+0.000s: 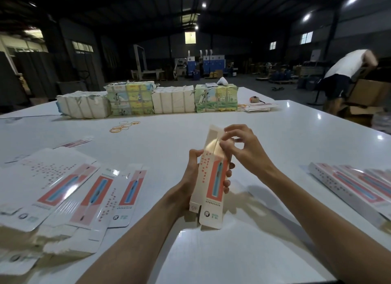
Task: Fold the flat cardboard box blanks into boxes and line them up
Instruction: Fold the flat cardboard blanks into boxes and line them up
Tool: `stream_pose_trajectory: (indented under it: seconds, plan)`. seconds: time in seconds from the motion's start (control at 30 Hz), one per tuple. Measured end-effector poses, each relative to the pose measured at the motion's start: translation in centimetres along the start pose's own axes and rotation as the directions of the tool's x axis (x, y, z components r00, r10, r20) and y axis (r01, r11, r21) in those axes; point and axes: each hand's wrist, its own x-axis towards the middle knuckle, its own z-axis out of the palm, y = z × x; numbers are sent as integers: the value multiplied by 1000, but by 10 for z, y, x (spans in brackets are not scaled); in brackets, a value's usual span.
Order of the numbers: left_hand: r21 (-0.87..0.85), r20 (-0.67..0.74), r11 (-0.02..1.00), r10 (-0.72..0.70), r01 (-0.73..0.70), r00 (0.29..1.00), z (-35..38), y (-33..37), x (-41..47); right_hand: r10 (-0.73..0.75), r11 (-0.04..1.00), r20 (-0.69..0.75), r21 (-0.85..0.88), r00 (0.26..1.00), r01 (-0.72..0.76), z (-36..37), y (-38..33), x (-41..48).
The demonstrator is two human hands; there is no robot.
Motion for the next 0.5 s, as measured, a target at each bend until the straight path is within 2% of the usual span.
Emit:
stream_pose_trajectory:
  seconds: [0.1,0.3,0.5]
  plan:
    - [-14,63,1000,-25,26,998,3,1,1,86,988,70,119,994,-94,-7,-3,1]
    - [-19,125,998,-64,67,990,0,0,2,174,968,124,158,977,-193,-13,-5,3]
    - [-45,199,994,-91,102,976,9,8,-2,163,925,103,330,981,-188,-20,-9,0]
